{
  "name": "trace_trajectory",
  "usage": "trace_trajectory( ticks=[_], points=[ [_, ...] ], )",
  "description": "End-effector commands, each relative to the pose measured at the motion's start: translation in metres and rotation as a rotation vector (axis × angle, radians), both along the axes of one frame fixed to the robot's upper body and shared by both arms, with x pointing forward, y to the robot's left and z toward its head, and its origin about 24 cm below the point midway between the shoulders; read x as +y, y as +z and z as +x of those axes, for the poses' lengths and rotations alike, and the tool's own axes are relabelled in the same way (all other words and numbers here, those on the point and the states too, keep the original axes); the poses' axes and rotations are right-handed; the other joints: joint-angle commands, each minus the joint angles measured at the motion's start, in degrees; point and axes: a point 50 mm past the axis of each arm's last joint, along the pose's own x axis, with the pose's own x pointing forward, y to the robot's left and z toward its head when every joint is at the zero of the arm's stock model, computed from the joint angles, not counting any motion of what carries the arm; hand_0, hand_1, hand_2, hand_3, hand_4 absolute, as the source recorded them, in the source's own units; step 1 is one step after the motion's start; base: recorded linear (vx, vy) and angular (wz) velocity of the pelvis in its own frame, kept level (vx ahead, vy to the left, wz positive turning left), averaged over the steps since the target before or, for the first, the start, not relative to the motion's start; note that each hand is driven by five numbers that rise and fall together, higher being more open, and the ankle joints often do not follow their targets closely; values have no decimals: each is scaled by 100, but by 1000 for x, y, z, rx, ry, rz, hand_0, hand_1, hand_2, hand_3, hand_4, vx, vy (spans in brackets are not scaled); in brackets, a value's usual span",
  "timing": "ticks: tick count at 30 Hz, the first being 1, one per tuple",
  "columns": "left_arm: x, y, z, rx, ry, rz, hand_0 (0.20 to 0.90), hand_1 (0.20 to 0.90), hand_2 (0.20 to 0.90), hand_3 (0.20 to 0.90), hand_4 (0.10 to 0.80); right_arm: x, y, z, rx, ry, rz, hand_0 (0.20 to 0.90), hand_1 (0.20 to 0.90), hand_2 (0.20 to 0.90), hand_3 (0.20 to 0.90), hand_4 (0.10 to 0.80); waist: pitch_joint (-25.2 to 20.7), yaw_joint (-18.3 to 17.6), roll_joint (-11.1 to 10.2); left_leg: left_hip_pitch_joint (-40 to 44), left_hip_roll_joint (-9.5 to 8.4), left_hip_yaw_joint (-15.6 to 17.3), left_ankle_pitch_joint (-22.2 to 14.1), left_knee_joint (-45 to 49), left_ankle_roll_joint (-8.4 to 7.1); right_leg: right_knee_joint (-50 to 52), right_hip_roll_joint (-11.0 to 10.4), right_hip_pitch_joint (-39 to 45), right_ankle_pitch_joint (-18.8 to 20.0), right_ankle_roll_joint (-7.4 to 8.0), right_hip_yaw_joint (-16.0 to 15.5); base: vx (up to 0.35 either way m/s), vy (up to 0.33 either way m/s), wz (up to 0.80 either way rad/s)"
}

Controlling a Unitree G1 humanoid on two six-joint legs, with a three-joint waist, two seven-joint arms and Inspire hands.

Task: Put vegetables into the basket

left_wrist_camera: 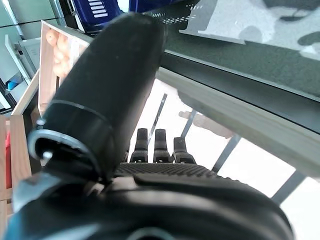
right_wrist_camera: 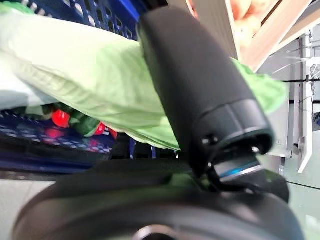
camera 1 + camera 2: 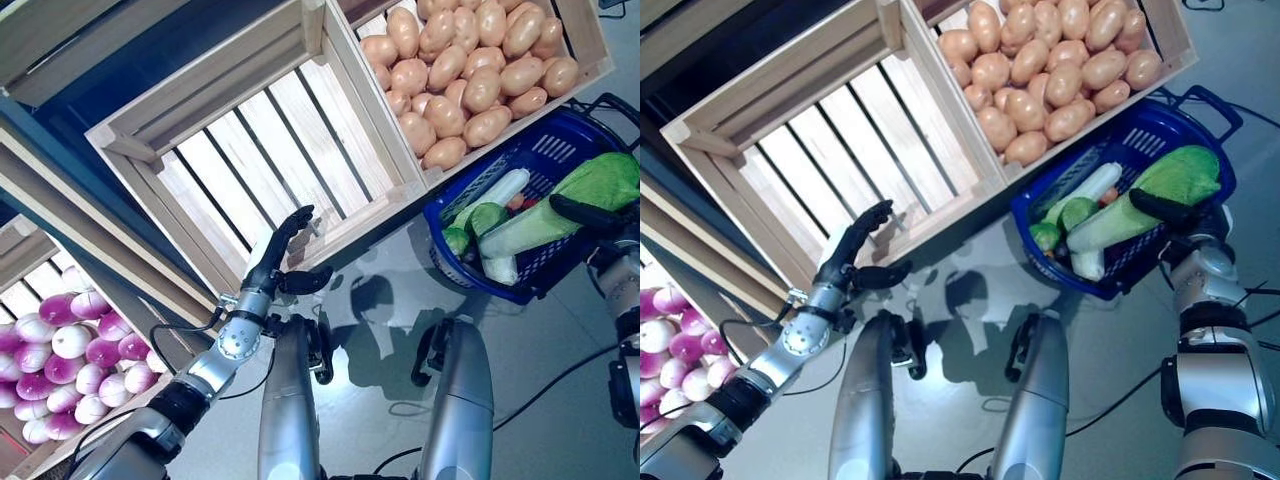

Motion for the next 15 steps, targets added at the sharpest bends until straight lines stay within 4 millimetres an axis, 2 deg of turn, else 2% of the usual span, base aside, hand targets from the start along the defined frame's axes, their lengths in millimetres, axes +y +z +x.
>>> trace_trajectory(
  ticks=[1, 7, 10, 15],
  points=[
    [1, 48, 2, -227, -42, -78, 900, 900, 900, 900, 800, -37, 53, -24, -192, -145, -83, 900, 900, 900, 900, 800, -199, 15, 0, 564, -48, -46, -788, 2, 82, -400, 58, 515, 123, -122, 43, 3, -41, -2],
    [1, 48, -1, -246, -36, -75, 900, 900, 900, 900, 800, -29, 56, -19, -202, -127, -157, 900, 900, 900, 900, 800, -293, 60, -83, 937, 45, 70, -465, -763, 61, -1063, 121, 823, 459, -42, -36, 11, -40, -2],
    [5, 45, -3, -228, -33, -61, 900, 900, 900, 900, 800, -23, 54, -16, -236, -111, -131, 900, 900, 900, 900, 800, -382, 77, -168, 1280, 124, 132, -259, -1292, 58, -1491, 149, 1142, 653, -25, -127, 43, -53, -7],
    [9, 39, -8, -201, -28, -57, 900, 900, 900, 900, 800, -10, 42, -13, -250, -57, -140, 900, 900, 900, 900, 800, -609, 87, -301, 2164, 229, 351, 372, -2653, -24, -2645, 319, 2032, 1073, -23, -354, 73, -9, -15]
  ],
)
